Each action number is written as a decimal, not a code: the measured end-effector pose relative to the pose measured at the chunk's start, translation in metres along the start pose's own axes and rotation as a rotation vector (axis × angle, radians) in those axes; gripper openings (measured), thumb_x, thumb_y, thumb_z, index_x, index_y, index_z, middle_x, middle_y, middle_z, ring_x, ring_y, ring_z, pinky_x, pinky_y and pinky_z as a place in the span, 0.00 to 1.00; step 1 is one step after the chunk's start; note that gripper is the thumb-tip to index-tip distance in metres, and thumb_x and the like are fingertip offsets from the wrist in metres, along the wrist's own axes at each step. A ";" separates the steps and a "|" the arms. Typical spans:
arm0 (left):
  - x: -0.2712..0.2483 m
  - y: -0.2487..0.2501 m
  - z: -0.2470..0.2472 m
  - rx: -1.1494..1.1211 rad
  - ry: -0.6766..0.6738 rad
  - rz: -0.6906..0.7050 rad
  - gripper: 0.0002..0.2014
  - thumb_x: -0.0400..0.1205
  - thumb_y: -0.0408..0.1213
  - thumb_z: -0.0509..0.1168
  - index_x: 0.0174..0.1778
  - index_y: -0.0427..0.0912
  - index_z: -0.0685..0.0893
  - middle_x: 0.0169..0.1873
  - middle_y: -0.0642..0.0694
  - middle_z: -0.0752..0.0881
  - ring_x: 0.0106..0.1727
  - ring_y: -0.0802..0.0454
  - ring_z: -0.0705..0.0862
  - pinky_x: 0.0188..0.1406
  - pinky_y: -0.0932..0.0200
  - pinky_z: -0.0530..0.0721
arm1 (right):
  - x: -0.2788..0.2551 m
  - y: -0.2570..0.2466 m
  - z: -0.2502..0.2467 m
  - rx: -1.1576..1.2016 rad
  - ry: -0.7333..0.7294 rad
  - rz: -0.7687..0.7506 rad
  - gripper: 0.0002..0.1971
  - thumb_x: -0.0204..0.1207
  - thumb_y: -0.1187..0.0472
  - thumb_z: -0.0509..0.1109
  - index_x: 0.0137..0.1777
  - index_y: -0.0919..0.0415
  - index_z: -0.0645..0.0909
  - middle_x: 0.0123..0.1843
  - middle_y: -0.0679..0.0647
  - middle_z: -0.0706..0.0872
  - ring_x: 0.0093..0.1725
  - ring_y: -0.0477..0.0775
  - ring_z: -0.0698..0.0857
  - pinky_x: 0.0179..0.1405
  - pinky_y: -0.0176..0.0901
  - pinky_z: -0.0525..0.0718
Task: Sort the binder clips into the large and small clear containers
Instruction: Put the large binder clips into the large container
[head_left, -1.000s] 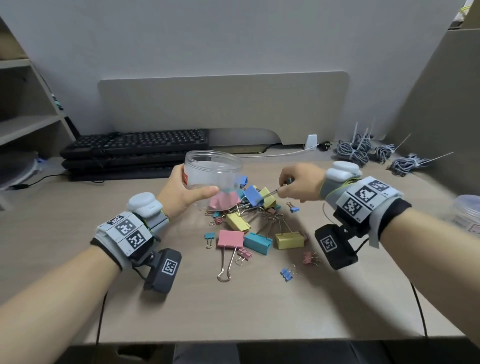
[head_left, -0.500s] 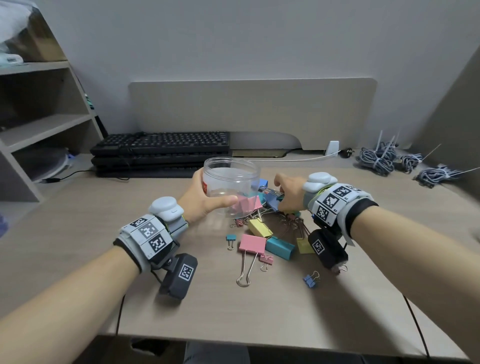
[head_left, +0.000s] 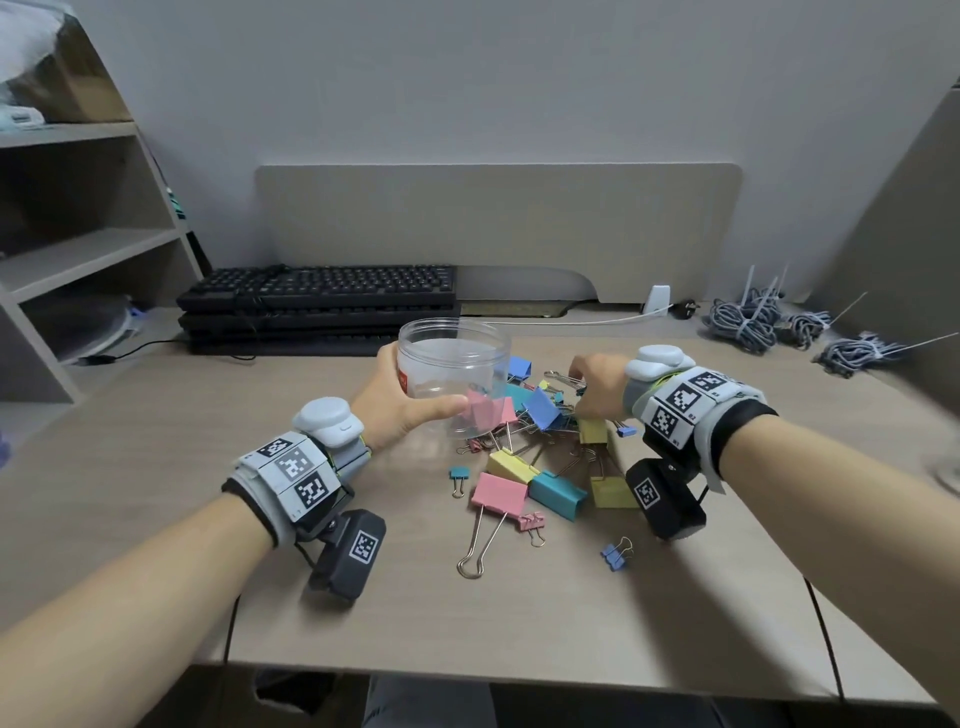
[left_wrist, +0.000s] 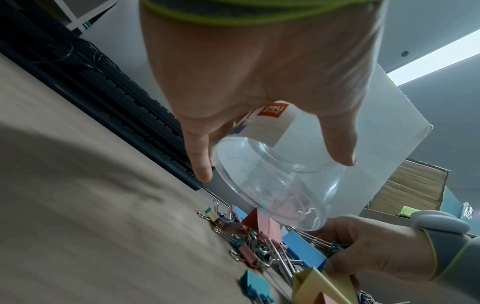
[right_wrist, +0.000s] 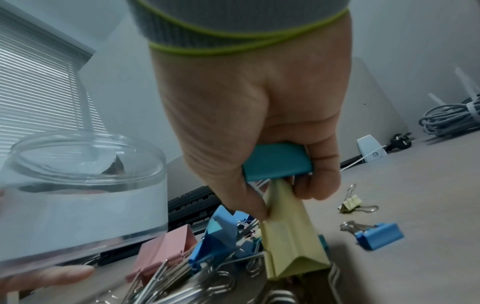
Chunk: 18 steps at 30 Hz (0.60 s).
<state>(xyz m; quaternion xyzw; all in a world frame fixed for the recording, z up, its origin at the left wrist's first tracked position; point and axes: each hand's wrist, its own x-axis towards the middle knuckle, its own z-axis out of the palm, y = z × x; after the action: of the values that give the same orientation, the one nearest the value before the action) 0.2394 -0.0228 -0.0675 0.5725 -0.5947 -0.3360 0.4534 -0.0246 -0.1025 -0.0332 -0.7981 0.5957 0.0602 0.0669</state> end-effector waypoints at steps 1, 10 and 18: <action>-0.002 0.003 0.001 0.004 0.007 0.003 0.58 0.52 0.61 0.86 0.75 0.46 0.66 0.65 0.52 0.84 0.67 0.55 0.83 0.69 0.46 0.81 | -0.002 0.000 0.001 0.001 0.000 0.008 0.27 0.73 0.59 0.69 0.72 0.61 0.73 0.59 0.57 0.85 0.51 0.59 0.86 0.45 0.47 0.85; -0.015 0.013 0.007 0.107 0.028 0.037 0.61 0.51 0.60 0.82 0.78 0.46 0.59 0.62 0.60 0.77 0.66 0.58 0.79 0.69 0.54 0.79 | -0.006 0.008 -0.014 0.246 0.189 0.050 0.20 0.70 0.61 0.68 0.64 0.57 0.80 0.51 0.56 0.86 0.48 0.61 0.86 0.50 0.53 0.89; -0.017 0.014 0.006 0.123 0.022 0.047 0.58 0.56 0.54 0.85 0.78 0.44 0.61 0.64 0.58 0.79 0.67 0.57 0.80 0.71 0.48 0.79 | -0.025 -0.020 -0.052 0.894 0.391 -0.075 0.19 0.74 0.68 0.69 0.66 0.61 0.79 0.53 0.58 0.84 0.34 0.53 0.84 0.26 0.43 0.86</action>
<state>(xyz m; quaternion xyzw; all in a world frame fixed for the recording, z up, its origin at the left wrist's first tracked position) 0.2278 -0.0053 -0.0593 0.5888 -0.6228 -0.2817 0.4315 -0.0119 -0.0832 0.0231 -0.7086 0.5354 -0.3548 0.2922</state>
